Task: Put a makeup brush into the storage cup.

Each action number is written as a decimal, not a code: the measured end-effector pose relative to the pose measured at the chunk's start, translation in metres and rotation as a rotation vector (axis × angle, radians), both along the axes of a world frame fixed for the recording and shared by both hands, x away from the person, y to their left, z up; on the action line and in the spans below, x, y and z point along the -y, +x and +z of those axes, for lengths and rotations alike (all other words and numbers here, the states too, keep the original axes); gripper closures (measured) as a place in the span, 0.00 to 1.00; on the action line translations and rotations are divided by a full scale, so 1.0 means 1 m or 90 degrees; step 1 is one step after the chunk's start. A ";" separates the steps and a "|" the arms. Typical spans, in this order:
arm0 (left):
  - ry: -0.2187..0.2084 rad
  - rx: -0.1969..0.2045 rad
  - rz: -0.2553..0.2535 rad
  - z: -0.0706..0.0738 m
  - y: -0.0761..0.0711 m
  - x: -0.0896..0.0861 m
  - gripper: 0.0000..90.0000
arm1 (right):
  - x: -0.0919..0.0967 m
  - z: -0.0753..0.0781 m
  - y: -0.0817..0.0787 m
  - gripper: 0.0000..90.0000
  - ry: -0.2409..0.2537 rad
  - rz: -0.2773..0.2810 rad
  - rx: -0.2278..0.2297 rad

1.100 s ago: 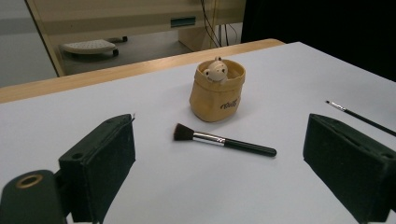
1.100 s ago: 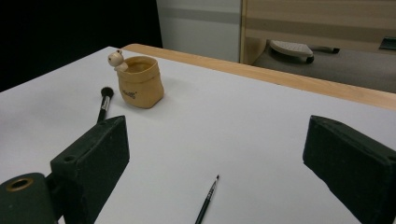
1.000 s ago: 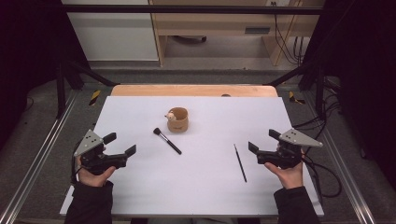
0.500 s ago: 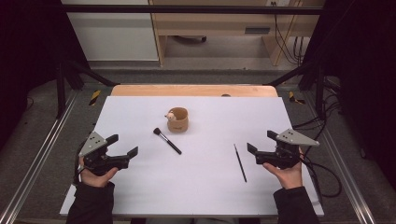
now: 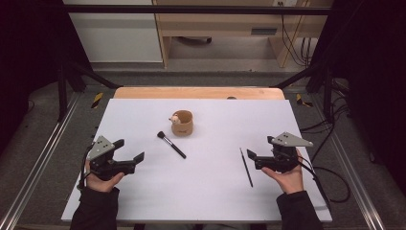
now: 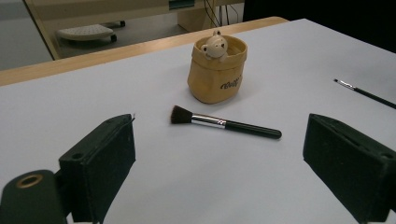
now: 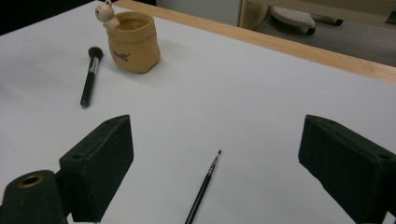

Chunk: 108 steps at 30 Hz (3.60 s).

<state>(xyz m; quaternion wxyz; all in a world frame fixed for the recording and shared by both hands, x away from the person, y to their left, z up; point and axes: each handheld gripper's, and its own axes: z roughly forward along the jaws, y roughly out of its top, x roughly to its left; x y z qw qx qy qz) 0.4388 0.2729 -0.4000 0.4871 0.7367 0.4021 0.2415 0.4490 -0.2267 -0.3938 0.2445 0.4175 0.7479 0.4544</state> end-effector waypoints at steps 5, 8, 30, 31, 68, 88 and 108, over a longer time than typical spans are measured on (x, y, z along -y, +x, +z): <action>0.005 -0.001 -0.003 0.000 0.000 0.002 0.10 | -0.008 -0.006 0.004 0.13 -0.022 0.000 -0.026; 0.007 0.000 -0.004 0.000 0.000 0.003 0.10 | -0.011 -0.011 0.008 0.13 -0.034 -0.002 -0.043; 0.014 -0.003 -0.008 -0.002 0.000 0.006 0.10 | -0.031 -0.044 0.024 0.29 -0.131 0.011 -0.136; 0.015 -0.003 -0.008 -0.002 0.000 0.006 0.10 | -0.031 -0.045 0.024 0.30 -0.131 0.011 -0.140; 0.019 -0.010 -0.015 -0.004 0.001 0.009 0.10 | -0.038 -0.070 0.033 0.73 -0.185 0.016 -0.247; 0.023 -0.011 -0.017 -0.004 0.001 0.009 0.11 | -0.036 -0.068 0.034 0.90 -0.173 0.011 -0.269; 0.030 -0.011 -0.022 -0.004 0.001 0.011 0.11 | -0.036 -0.068 0.034 0.92 -0.177 -0.011 -0.273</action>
